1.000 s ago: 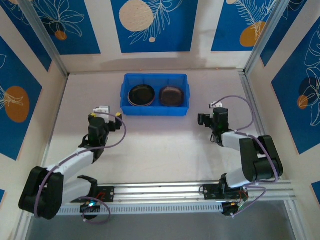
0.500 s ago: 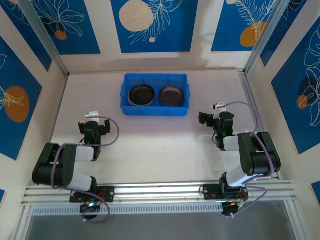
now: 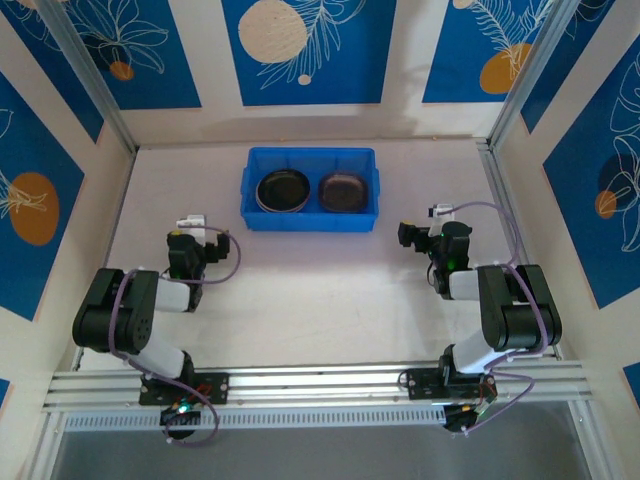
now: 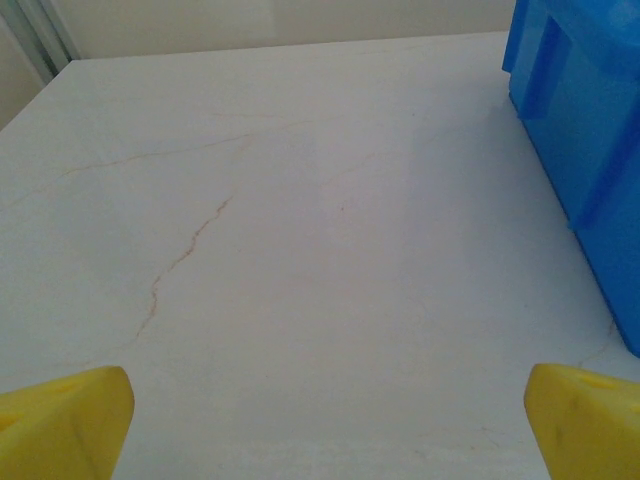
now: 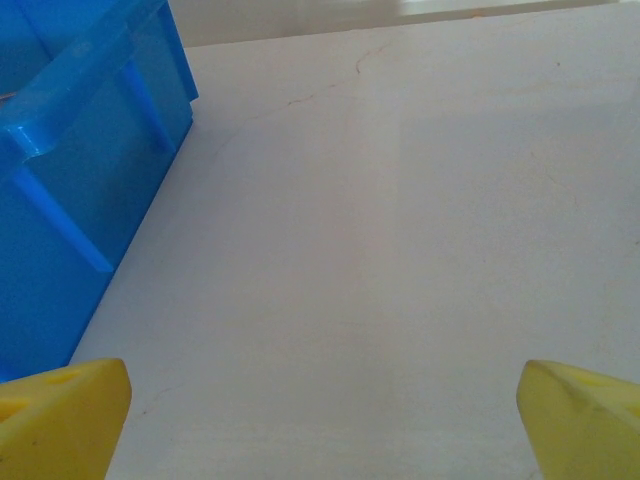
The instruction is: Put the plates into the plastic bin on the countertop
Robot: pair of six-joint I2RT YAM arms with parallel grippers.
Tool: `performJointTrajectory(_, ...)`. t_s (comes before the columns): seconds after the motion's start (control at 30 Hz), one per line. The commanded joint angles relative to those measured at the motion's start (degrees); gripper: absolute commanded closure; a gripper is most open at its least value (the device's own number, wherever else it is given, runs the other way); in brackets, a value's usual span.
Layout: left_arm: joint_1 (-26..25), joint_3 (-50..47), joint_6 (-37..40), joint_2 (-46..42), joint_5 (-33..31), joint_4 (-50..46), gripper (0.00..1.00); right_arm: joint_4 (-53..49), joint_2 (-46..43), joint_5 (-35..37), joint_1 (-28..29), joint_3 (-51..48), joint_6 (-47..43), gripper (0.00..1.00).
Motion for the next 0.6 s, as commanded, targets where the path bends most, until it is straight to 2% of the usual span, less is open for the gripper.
performJointTrajectory(0.0,0.5,1.0,1.1,0.5,1.4,1.8,0.0,-0.1,0.0,-0.8,0.0,1.2,0.3,0.01)
performJointTrajectory(0.57,0.5,0.9,1.2,0.5,1.4,2.1,0.0,0.0,-0.1,-1.6,-0.2,1.2,0.3,0.01)
